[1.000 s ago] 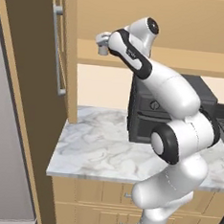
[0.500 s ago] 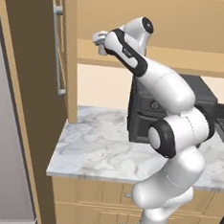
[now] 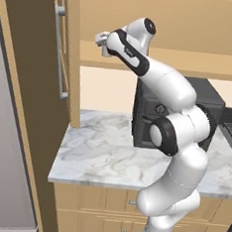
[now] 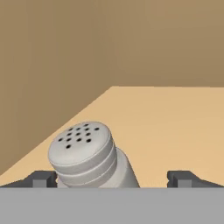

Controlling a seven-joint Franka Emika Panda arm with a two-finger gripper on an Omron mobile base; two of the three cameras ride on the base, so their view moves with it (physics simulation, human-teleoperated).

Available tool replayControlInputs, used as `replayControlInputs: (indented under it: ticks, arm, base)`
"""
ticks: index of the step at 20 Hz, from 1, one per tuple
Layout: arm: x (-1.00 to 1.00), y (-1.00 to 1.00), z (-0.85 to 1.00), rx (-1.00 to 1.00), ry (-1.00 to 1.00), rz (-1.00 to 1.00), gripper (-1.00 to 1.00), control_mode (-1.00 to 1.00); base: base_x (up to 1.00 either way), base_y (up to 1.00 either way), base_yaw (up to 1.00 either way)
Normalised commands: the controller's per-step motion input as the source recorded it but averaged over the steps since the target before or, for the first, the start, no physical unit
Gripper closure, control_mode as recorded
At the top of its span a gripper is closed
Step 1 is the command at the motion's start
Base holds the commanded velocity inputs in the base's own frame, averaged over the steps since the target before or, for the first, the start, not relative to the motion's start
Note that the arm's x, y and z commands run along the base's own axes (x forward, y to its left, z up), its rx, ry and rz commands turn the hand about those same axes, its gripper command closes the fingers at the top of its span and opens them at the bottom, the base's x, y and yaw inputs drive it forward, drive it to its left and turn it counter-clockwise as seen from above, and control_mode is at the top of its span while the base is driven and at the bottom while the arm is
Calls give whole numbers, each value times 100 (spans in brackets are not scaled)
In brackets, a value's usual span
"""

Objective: Move the shaker and mustard from the cabinet to the dining counter.

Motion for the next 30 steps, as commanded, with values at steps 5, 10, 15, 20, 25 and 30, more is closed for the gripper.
replayControlInputs:
  ticks: [5, 10, 15, 20, 25, 30]
  arm:
    - [6, 8, -8, 0, 1, 0, 100, -100]
    - [0, 0, -10, 0, 3, 0, 100, -100]
    - [-18, 0, -3, 0, -3, 0, 100, -100]
    - [-40, 0, 0, 0, -20, 0, 100, -100]
    - [-60, -2, 0, 0, -22, 0, 100, -100]
    - [-84, -31, 28, 0, -6, -3, 100, -100]
  base:
    - [0, 0, 0]
    - [0, 0, 0]
    - [0, 0, 0]
    - [0, 0, 0]
    - [0, 0, 0]
    - [0, 0, 0]
